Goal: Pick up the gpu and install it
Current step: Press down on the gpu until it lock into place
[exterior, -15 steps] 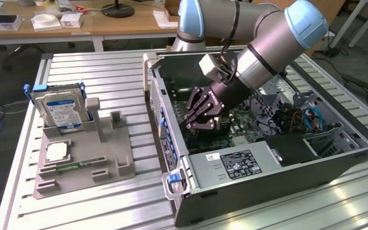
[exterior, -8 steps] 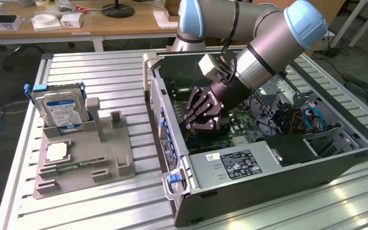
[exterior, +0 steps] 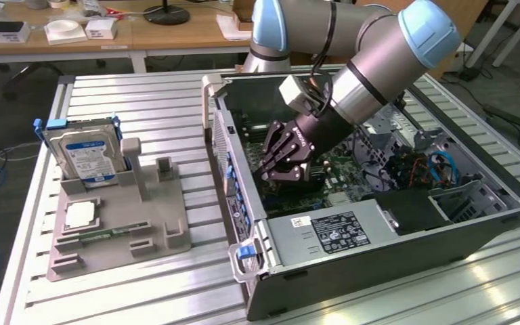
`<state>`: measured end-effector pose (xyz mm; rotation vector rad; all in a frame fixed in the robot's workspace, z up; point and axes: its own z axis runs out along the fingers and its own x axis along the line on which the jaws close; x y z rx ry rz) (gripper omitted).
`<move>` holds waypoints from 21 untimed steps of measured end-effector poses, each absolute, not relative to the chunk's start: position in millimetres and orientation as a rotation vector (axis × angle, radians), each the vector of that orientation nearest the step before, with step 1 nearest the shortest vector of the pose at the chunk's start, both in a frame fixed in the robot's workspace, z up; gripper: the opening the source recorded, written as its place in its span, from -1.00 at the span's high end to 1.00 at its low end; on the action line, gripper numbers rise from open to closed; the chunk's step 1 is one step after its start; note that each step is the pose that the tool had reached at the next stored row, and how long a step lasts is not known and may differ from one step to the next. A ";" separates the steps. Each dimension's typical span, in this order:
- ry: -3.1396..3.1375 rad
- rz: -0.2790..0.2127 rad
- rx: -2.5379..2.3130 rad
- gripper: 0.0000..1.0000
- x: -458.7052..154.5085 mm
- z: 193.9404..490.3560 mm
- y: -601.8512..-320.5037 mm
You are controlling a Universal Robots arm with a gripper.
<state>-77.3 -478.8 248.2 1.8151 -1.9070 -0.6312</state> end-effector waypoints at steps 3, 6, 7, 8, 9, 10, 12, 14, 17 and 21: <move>-1.907 -0.631 1.815 0.80 -77.3 247.2 -478.8; -1.907 -0.631 1.815 0.80 -76.0 246.8 -478.8; -1.907 -0.631 1.815 0.80 -74.7 246.8 -478.8; -1.907 -0.631 1.815 0.80 -73.3 246.7 -478.8; -1.907 -0.631 1.815 0.80 -72.0 246.7 -478.8; -1.907 -0.631 1.815 0.80 -70.6 246.7 -478.8; -1.907 -0.631 1.815 0.80 -67.6 246.6 -478.8; -1.907 -0.631 1.815 0.80 -64.3 246.5 -478.8; -1.907 -0.631 1.815 0.80 -59.5 246.3 -478.8; -1.907 -0.631 1.815 0.80 -51.9 245.3 -478.8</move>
